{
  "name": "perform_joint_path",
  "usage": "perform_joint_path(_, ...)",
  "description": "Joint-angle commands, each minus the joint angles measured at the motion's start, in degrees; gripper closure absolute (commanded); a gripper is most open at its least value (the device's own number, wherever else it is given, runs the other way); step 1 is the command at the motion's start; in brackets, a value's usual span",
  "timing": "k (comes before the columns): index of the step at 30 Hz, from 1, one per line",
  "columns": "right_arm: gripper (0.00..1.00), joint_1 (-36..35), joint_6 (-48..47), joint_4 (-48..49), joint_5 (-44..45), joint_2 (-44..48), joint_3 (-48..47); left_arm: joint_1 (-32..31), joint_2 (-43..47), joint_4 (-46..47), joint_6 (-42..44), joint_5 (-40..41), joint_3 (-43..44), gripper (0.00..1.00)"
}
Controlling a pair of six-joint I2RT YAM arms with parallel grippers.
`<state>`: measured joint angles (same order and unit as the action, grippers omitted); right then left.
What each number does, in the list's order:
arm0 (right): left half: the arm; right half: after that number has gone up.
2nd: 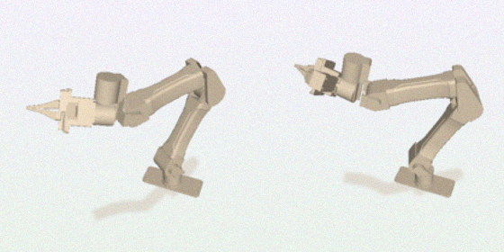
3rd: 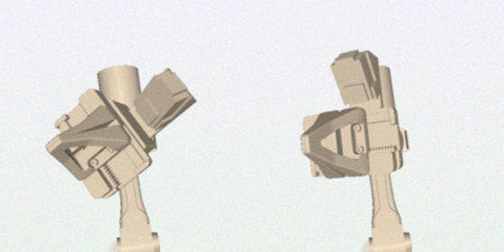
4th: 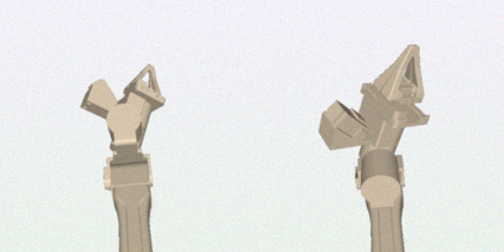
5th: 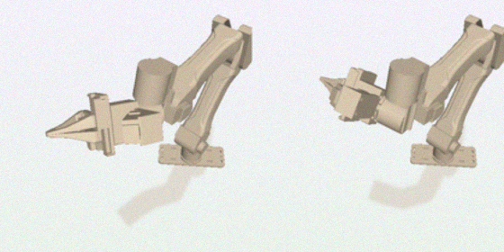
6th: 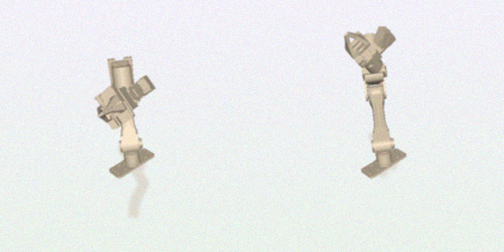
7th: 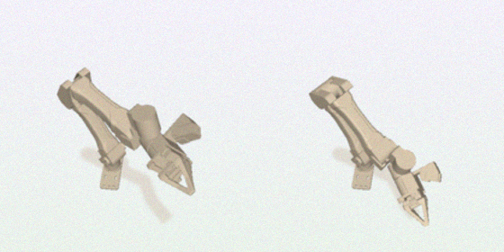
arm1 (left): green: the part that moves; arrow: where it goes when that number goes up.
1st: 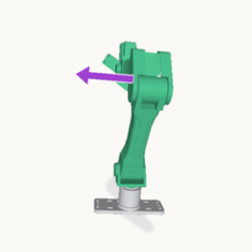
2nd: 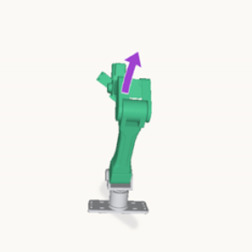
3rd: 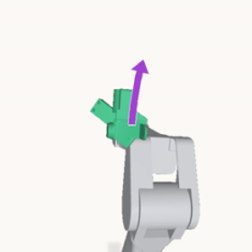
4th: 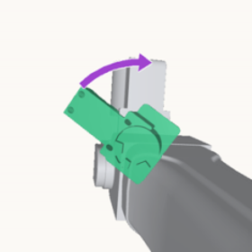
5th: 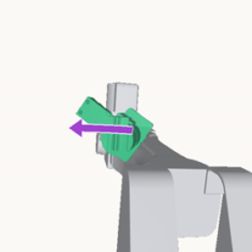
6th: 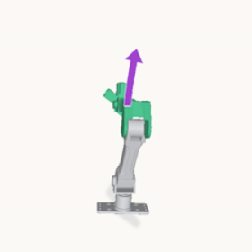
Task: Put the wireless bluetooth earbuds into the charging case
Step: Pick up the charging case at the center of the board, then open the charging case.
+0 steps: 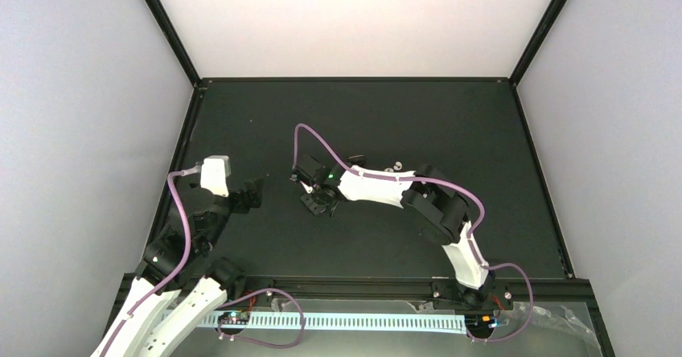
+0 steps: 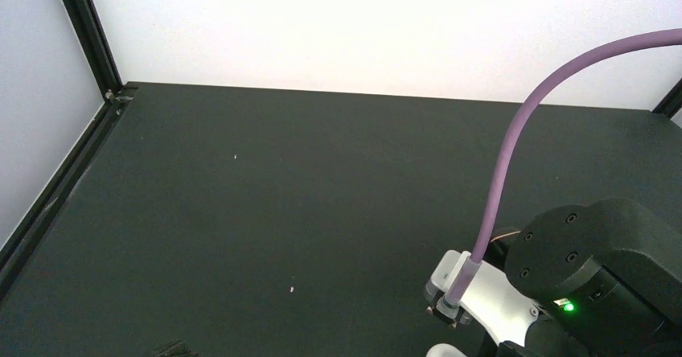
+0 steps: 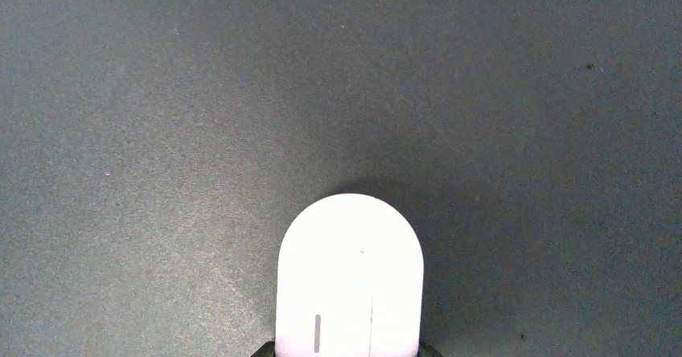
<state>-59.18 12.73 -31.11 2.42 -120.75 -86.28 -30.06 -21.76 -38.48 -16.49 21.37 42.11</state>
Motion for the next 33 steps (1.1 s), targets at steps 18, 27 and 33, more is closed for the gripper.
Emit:
perform_joint_path(18, 0.70, -0.21, -1.41, 14.26, 6.40, 42.89, 33.62, 0.29, -5.39, 10.31, -3.74, -28.86, -0.56, 0.01)
perform_joint_path(27, 0.69, -0.30, -3.91, 8.27, 5.85, 63.32, 41.99, -2.02, -23.58, 28.72, -11.12, -53.15, -2.20, 0.08)
perform_joint_path(33, 0.68, -0.38, -4.80, 7.96, 4.23, 67.99, 42.73, -6.64, -35.72, 28.86, -10.87, -58.54, 5.10, 0.17)
